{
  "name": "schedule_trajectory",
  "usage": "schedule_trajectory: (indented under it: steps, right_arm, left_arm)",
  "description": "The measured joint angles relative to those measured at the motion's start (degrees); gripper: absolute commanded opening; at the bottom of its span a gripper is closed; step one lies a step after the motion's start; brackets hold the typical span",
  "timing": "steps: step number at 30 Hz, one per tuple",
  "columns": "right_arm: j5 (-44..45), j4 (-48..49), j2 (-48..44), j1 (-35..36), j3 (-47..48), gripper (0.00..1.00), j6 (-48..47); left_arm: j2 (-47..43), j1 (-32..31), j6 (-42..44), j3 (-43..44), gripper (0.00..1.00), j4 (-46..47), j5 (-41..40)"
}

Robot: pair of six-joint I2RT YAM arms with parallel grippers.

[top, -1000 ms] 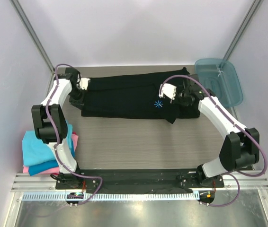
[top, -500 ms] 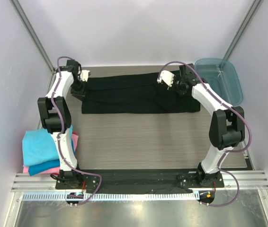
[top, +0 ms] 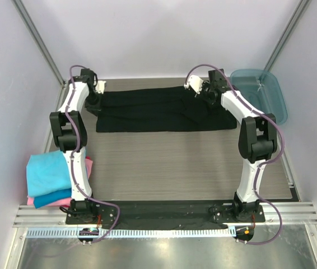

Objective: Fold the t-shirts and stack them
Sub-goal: Fold the tshirt

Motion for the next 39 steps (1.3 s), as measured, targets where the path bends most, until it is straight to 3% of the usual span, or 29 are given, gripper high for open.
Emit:
schedule_trajectory:
  steps: [4,7,11,17,20,29,39]
  right_arm:
    - [0.9,0.0,2.4,0.0,3.3,0.26,2.6]
    - [2.0,0.6,3.0,0.0,5.6,0.32,5.9]
    - [2.7,2.5,0.7,0.0,5.1,0.34,8.7]
    - [1.0,0.3,-8.9,-0.3,-6.4,0.35,7.7]
    - [-0.1,-1.9,-10.1,-0.3,-9.4,0.35,7.1]
    - [-2.8,-6.4,-4.3,-0.3,-8.1,0.37,7.2]
    - [-5.1,-8.3,4.3,-0.4,-1.6,0.39,8.9]
  left_arm:
    - [0.4,0.0,-0.8,0.3,0.25,0.1,-1.7]
    - [0.4,0.2,-1.8,1.2,0.3,0.7,-3.0]
    - [-1.5,0.3,-2.6,0.8,0.29,1.7,-3.5]
    - [-7.9,0.3,-3.3,-5.6,0.15,2.0,1.4]
    - [-7.5,0.2,-3.3,-7.9,0.13,1.9,3.7]
    - [-0.8,-0.7,-3.3,-9.1,0.11,1.4,7.5]
    - [0.0,-1.5,-3.3,-9.5,0.12,1.3,7.2]
